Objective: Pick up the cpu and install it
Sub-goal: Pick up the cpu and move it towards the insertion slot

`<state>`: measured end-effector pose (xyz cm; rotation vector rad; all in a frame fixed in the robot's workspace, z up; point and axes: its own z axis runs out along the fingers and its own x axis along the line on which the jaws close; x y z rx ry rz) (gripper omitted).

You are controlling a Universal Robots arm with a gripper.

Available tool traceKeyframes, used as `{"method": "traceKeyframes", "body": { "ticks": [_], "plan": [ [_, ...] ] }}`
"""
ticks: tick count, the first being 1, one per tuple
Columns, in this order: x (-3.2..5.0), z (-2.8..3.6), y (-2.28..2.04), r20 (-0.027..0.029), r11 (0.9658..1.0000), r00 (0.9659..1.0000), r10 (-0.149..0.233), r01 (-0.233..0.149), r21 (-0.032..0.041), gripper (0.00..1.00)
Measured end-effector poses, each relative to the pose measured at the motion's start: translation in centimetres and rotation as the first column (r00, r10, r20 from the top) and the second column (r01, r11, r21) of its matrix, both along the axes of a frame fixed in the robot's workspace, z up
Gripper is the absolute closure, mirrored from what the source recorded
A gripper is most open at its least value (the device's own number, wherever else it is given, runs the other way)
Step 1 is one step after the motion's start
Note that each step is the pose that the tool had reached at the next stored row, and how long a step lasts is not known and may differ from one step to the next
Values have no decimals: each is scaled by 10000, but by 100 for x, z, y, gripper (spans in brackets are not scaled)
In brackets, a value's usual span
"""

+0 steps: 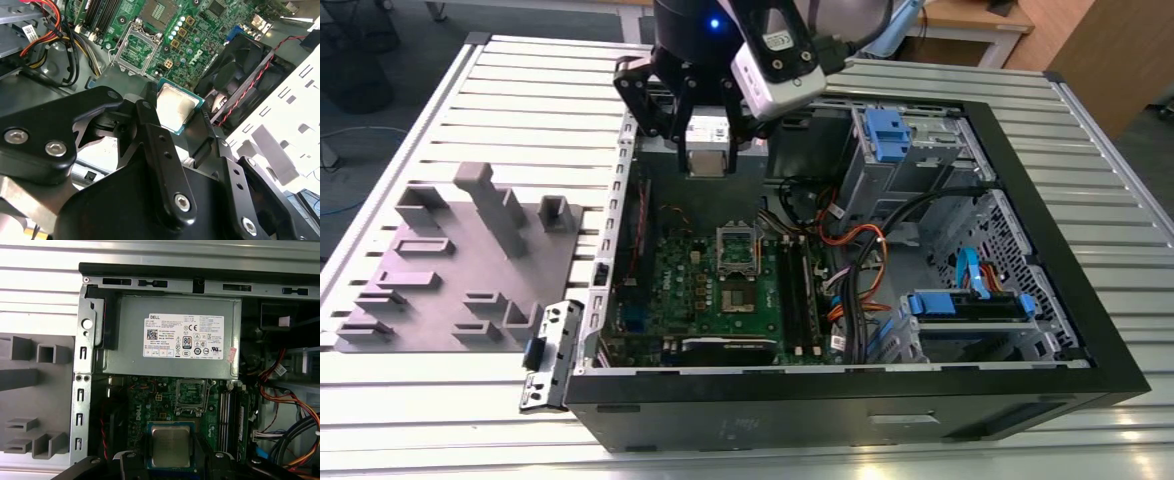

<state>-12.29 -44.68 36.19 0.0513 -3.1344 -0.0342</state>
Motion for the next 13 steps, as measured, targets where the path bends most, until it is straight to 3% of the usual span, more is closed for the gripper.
{"method": "traceKeyframes", "body": {
  "ticks": [13],
  "plan": [
    [0, -52, 0, 0, 10000, 10000, 0, 0, -1, 53]
  ]
}}
